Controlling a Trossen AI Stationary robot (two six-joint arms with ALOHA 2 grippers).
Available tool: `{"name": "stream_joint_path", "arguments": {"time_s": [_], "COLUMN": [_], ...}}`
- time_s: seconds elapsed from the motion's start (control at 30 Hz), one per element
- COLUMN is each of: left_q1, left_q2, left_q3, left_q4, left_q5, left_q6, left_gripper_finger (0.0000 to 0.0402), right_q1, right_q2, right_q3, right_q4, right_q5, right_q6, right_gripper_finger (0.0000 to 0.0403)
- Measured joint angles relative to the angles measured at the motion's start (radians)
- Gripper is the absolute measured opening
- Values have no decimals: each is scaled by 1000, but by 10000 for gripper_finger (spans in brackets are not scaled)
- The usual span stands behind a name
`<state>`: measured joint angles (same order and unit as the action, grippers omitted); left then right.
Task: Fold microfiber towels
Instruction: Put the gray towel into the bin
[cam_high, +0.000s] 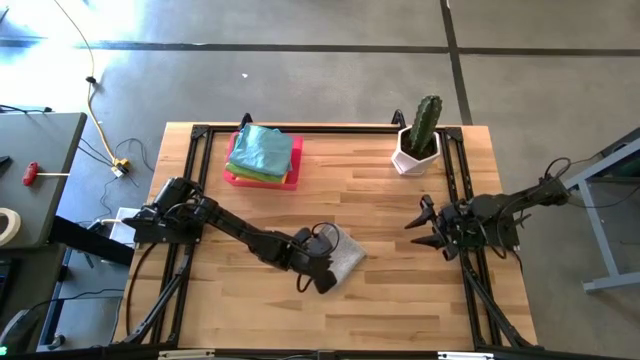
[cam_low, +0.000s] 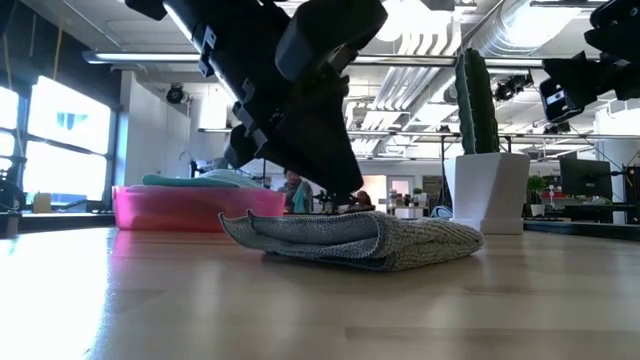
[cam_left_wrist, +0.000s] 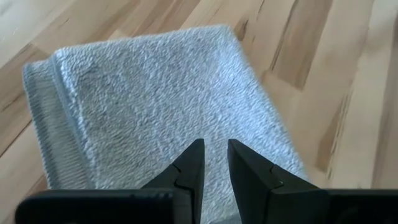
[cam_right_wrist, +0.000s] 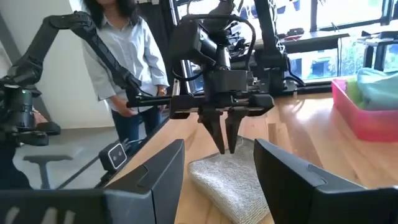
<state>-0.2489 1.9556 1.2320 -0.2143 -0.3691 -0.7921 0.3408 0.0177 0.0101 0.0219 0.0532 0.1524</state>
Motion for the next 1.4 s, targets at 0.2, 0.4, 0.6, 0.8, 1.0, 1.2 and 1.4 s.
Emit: {"name": "stream_joint_path", "arguments": {"time_s": [0.2,0.4,0.6,0.8,1.0,1.2,1.4], "left_q1": [0,-1,-14,-29,-30,-35,-45], "left_q2": [0,0,0,0,0,-1,-64], "left_q3": [0,0,0,0,0,0,0], "left_q4": [54,111,100,98,121,103,-68], "left_q5": [-1,21,72,108,101,89,68], "left_q6": [28,37,19,40,36,-49,-67], "left_gripper_finger": [63,63,63,63,63,77,153], "right_q1": [0,0,0,0,0,0,0], "right_q2": [0,0,0,0,0,0,0], "right_q3": [0,0,0,0,0,0,0], "right_q4": [0,-1,-1,-2,-2,-2,-3], "right_q5": [0,0,0,0,0,0,0], "right_q6": [5,5,5,4,5,4,4], "right_gripper_finger": [185,185,185,185,185,185,185]}}
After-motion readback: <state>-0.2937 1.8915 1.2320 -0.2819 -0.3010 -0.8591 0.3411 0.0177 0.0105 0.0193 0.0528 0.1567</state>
